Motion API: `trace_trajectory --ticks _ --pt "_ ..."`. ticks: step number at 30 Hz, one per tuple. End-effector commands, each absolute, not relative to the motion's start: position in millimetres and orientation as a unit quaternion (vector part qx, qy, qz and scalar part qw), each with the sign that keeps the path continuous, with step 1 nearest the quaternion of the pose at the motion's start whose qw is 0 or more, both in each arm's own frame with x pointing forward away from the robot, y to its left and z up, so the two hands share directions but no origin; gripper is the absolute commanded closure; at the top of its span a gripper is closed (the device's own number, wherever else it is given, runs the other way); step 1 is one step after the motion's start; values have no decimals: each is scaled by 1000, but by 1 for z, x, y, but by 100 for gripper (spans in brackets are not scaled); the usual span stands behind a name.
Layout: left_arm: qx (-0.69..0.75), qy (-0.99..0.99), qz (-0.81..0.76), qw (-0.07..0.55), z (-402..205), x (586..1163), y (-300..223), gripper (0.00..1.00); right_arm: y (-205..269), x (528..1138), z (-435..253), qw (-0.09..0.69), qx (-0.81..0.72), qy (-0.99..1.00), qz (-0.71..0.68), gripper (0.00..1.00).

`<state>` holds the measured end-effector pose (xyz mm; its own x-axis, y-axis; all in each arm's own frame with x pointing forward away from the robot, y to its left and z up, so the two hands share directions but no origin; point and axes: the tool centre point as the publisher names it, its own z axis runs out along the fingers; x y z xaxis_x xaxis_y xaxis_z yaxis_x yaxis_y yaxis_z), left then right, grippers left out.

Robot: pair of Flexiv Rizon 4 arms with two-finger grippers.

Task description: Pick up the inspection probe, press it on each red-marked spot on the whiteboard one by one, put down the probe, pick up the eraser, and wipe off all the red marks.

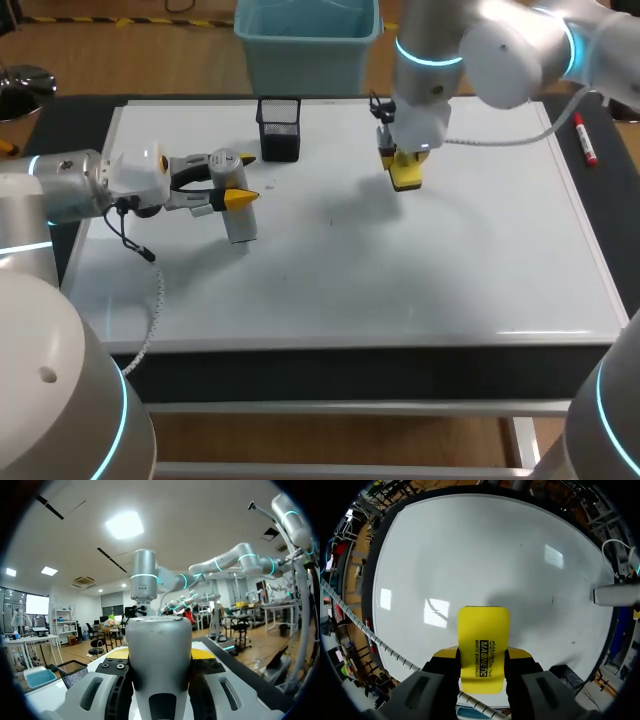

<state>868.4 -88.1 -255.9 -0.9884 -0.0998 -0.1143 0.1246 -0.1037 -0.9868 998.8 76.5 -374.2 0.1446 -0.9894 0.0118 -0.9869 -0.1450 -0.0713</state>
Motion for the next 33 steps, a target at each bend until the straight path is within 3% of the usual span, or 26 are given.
trace_trajectory --ticks 1,33 --pt "9 665 -743 77 -255 868 -88 100 82 1029 -384 0 -755 655 -12 100" --pt "9 665 -743 77 -255 868 -88 100 82 1090 -419 -27 -727 686 13 100"
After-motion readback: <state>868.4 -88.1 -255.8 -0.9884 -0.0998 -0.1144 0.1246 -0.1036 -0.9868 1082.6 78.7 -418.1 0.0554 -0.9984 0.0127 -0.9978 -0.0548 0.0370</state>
